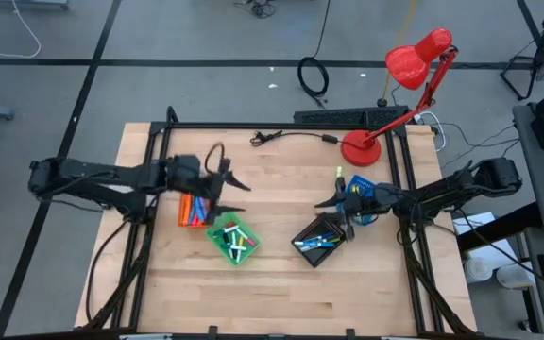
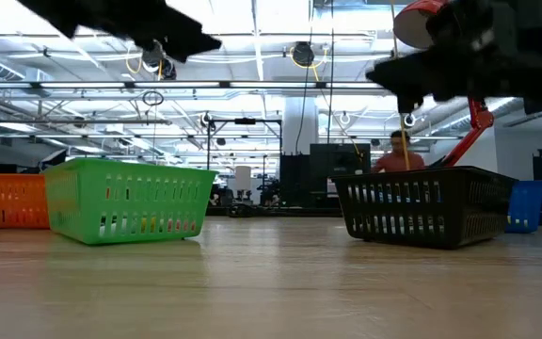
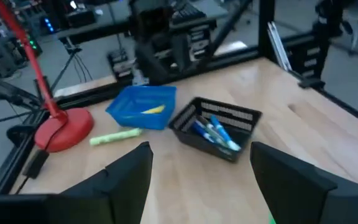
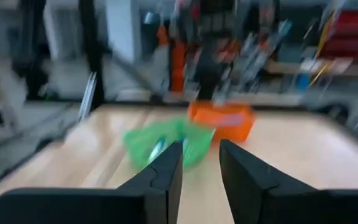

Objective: Pick & Place Markers
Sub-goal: Put the large green highlighter pen into the orange basket

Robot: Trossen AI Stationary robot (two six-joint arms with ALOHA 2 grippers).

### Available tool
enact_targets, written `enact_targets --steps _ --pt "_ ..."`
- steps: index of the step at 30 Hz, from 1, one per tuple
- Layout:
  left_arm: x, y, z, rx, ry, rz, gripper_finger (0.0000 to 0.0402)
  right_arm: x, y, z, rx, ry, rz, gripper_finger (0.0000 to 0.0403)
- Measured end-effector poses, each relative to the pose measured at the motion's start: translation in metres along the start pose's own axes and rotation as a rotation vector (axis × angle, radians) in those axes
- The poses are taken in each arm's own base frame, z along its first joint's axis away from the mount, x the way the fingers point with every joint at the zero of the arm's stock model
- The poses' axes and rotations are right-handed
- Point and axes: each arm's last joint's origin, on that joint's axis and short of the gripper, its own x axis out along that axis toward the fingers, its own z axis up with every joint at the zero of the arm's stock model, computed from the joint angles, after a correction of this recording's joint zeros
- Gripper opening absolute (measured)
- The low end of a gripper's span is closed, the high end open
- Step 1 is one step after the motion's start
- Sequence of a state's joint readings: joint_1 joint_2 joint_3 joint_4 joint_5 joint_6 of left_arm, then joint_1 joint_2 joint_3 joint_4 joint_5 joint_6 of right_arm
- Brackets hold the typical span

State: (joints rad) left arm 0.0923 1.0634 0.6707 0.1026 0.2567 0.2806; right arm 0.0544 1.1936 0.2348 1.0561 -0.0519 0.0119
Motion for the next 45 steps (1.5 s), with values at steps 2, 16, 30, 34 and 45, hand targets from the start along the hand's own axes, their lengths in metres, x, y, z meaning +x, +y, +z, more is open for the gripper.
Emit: enact_targets --steps 2,16,30,34,45 --pt "-0.005 0.016 -0.009 -0.017 -0.038 -0.008 0.0273 0.000 -0.001 0.008 0.013 -0.079 -0.024 0.0093" --pt "-0.029 0.054 -0.029 0.097 -0.294 -0.124 0.0273 0.028 -0.021 0.045 0.145 -0.072 -0.526 0.0099" --pt "-0.023 0.078 -0.054 -0.017 -0.155 0.082 0.0273 0.039 -0.124 0.119 0.664 0.933 -0.951 0.0191" --pt "-0.023 0.079 -0.054 -0.037 -0.156 0.086 0.0273 0.028 -0.141 0.096 0.837 1.016 -0.980 0.0211" --pt "-0.023 0.078 -0.054 -0.058 -0.156 0.083 0.0273 0.023 -0.167 0.032 0.953 1.261 -0.989 0.0215"
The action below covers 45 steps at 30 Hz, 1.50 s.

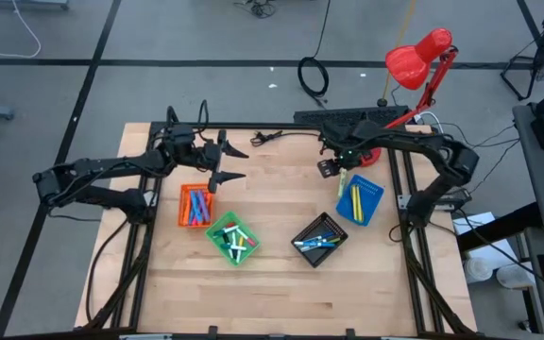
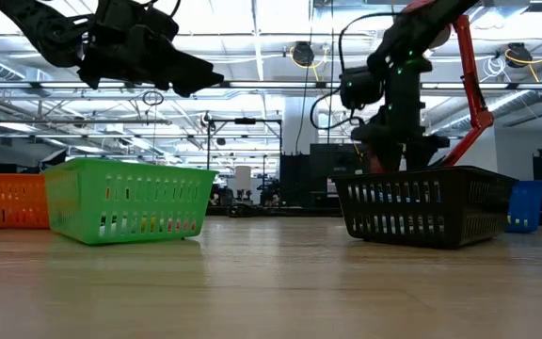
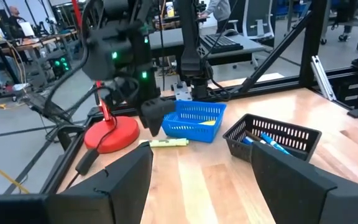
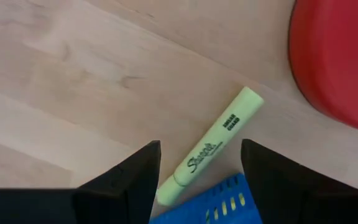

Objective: Pick & Place Markers
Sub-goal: Put the large green highlighter pen into the orange basket

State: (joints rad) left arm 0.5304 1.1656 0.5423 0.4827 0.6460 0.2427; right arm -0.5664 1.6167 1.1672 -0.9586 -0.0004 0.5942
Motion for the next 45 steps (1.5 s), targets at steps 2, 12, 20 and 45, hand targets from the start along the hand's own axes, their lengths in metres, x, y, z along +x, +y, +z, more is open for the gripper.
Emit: enact_targets --steps 2,12,20,45 --pt "0.000 0.000 0.000 -0.007 0.000 0.000 0.0273 0.007 0.000 0.003 -0.003 0.018 -0.013 0.0215" --pt "0.000 0.000 0.000 -0.012 0.000 0.000 0.0273 0.042 0.003 0.009 -0.031 0.101 -0.101 0.0215" --pt "0.000 0.000 0.000 -0.012 0.000 -0.001 0.0273 0.058 0.004 0.011 -0.034 0.148 -0.122 0.0215" --pt "0.000 0.000 0.004 -0.027 -0.031 0.004 0.0273 0.049 0.074 0.037 -0.516 -0.387 0.311 0.0038"
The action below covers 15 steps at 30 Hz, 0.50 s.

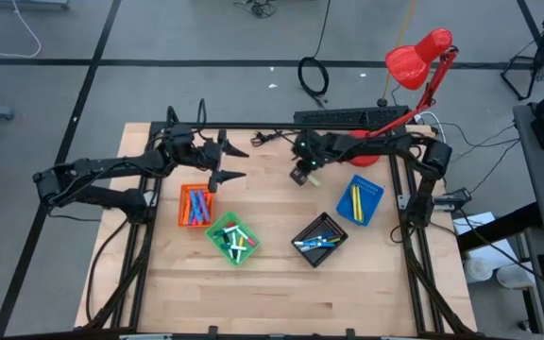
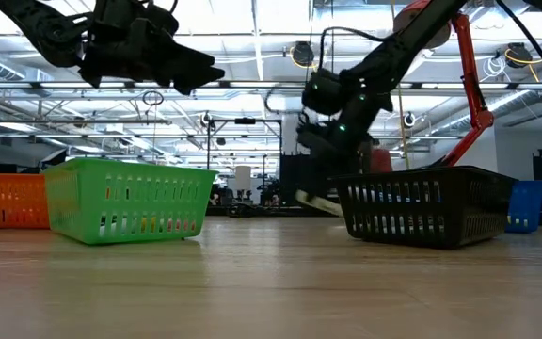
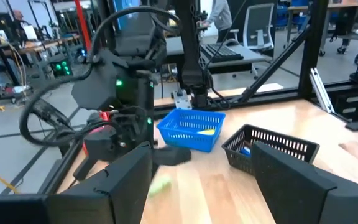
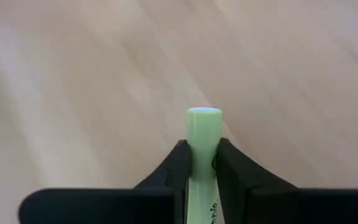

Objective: Pick & Place Markers
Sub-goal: Put the large green highlighter pen into the orange basket

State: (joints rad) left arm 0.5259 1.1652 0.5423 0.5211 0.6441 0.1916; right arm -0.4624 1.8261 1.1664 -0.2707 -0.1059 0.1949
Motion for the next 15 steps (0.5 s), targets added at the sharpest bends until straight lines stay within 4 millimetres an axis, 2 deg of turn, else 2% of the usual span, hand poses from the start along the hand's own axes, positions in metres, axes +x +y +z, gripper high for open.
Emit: enact_targets --steps 4,9,12,15 --pt "0.000 0.000 0.003 -0.001 -0.022 0.004 0.0273 -0.002 0.012 0.021 -0.081 -0.211 0.150 0.0038" --pt "0.000 0.001 0.004 0.009 -0.035 0.007 0.0273 -0.012 0.025 0.045 -0.138 -0.494 0.219 0.0038" --pt "0.000 0.001 0.004 -0.007 -0.033 0.023 0.0273 -0.019 0.034 0.054 -0.174 -0.625 0.258 0.0038" --pt "0.000 0.004 0.004 -0.029 -0.018 0.125 0.0273 -0.026 0.044 0.059 -0.232 -0.712 0.340 0.0037"
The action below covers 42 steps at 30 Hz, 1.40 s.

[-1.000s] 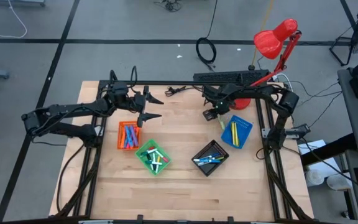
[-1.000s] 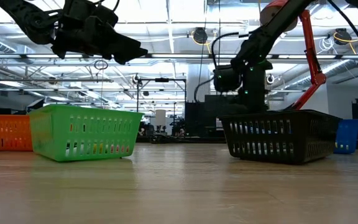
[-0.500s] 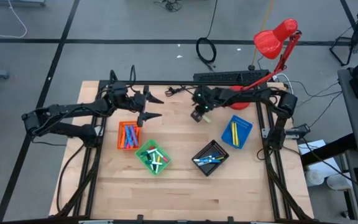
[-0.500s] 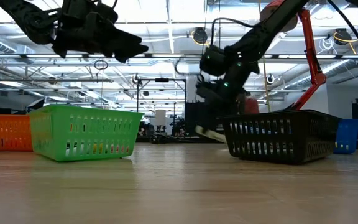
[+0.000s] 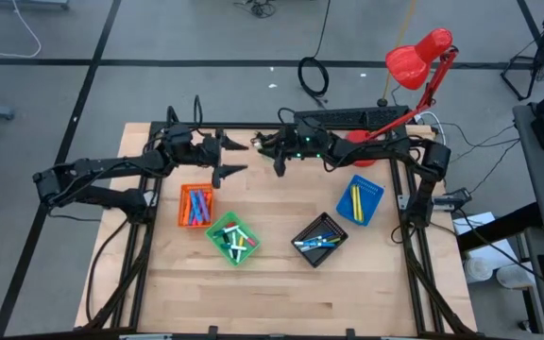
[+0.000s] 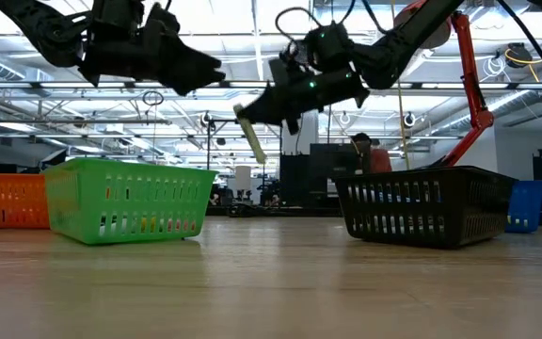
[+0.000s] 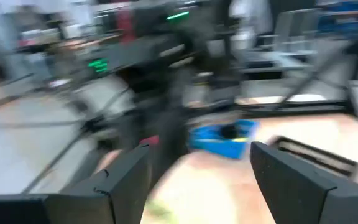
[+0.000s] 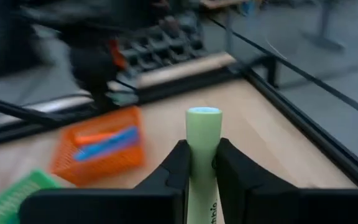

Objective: Pick & Place Markers
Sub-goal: Put the large green highlighter pen into the orange basket

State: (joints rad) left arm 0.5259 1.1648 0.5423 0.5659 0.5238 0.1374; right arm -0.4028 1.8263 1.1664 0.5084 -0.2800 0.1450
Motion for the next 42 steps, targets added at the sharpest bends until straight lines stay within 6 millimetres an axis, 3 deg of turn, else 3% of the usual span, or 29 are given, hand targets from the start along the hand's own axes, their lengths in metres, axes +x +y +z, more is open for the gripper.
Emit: enact_targets --steps 6,17,26,34,42 --pt "-0.001 0.007 -0.005 -0.053 0.066 0.249 0.0273 0.004 0.019 0.006 -0.081 -0.075 0.096 0.0037" --pt "0.001 -0.001 -0.004 -0.058 0.049 0.061 0.0273 0.002 0.032 0.024 -0.217 -0.280 0.123 0.0037" --pt "0.019 -0.016 0.000 0.016 -0.057 0.010 0.0273 0.001 0.054 0.031 -0.259 -0.394 0.184 0.0039" --pt "0.033 -0.015 0.000 0.023 -0.115 0.079 0.0272 0.003 0.066 0.029 -0.280 -0.394 0.204 0.0040" --pt "0.033 -0.016 -0.001 0.016 -0.107 0.042 0.0200 0.002 0.065 0.030 -0.283 -0.397 0.205 0.0042"
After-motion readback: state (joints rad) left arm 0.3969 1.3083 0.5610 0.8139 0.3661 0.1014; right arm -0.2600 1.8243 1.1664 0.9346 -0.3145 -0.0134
